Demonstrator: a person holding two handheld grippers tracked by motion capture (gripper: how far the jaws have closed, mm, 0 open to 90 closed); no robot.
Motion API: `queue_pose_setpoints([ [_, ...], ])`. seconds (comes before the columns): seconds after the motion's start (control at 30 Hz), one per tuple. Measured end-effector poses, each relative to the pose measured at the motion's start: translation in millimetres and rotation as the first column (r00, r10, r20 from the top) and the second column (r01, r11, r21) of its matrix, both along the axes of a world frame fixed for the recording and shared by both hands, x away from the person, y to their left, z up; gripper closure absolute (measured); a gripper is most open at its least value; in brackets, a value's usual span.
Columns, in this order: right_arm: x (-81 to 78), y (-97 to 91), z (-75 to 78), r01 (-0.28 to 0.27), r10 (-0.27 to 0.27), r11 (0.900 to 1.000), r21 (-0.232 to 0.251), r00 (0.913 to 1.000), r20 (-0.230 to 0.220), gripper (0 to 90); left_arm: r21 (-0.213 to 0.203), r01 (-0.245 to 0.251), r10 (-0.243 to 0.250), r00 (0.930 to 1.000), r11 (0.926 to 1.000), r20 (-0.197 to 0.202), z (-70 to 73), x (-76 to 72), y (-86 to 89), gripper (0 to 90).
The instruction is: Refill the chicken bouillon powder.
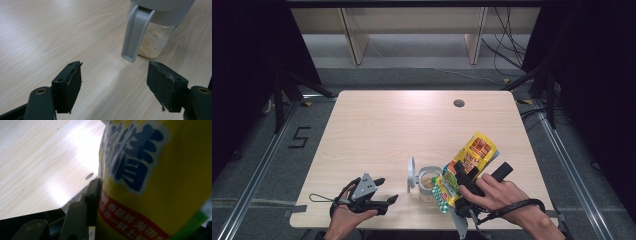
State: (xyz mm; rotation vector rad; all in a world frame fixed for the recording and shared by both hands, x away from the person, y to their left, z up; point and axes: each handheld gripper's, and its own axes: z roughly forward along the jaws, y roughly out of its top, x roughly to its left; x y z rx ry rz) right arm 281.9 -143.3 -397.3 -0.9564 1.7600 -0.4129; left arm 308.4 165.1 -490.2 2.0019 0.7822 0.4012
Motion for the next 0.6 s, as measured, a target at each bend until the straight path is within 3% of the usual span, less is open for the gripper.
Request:
queue_pose_setpoints([
  [0.27, 0.3, 0.8, 2.5, -0.021, 0.021, 0.9997, -0.010, 0.9998, 0.000, 61.5, -0.001, -0.005, 0.005, 1.0000, 1.0000, 0.001, 0.3, -1.1, -0.8, 27.5],
  [0.43, -0.2, -0.4, 1.9, -0.007, 0.007, 1.0000, 0.000, 1.0000, -0.001, 61.5, -0.016, -0.012, 0.012, 0.9999, 0.9998, -0.003, 0.4, -1.6, -1.2, 27.5],
  [0.6, -1.0, -1.6, 2.0, 0.010, -0.010, 0.9998, 0.018, 0.9999, -0.002, 61.5, -0.005, -0.008, 0.008, 1.0000, 1.0000, -0.001, 0.5, -1.2, -0.6, 27.6],
])
